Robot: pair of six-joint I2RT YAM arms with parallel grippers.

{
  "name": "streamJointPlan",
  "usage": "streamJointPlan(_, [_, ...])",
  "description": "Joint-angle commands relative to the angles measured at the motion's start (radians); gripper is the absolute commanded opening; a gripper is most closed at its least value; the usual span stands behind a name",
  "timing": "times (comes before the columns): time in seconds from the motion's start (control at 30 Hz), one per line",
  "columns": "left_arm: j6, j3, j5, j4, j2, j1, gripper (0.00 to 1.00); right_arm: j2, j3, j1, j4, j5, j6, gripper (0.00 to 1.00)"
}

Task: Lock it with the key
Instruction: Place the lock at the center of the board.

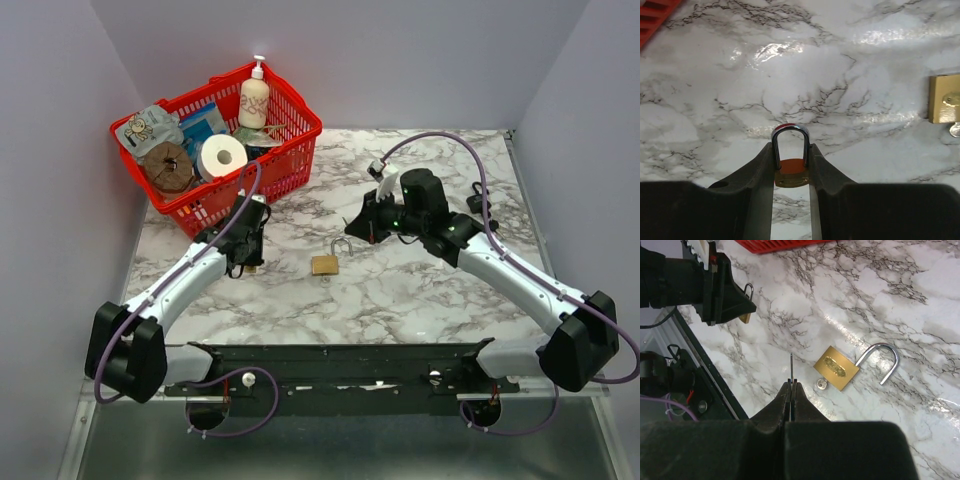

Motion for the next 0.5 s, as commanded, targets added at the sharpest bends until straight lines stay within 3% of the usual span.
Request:
streamJointPlan(0.0, [-0.025, 0.009, -0.081, -0.015, 0.060, 0.026, 0.00, 0.011, 0.022, -0.006, -0.017, 0.022, 0.011, 0.01])
streamJointPlan(0.27, [-0.132, -0.037, -0.057, -0.014, 0.157, 0.086, 0.02, -0.003, 0.012, -0.006, -0.019, 0.030, 0.016, 0.01])
streamJointPlan(0.47, [-0.132, -0.050, -0.011, 0.017, 0.237, 0.091, 0.02, -0.007, 0.004, -0.006, -0.019, 0.034, 0.014, 0.01])
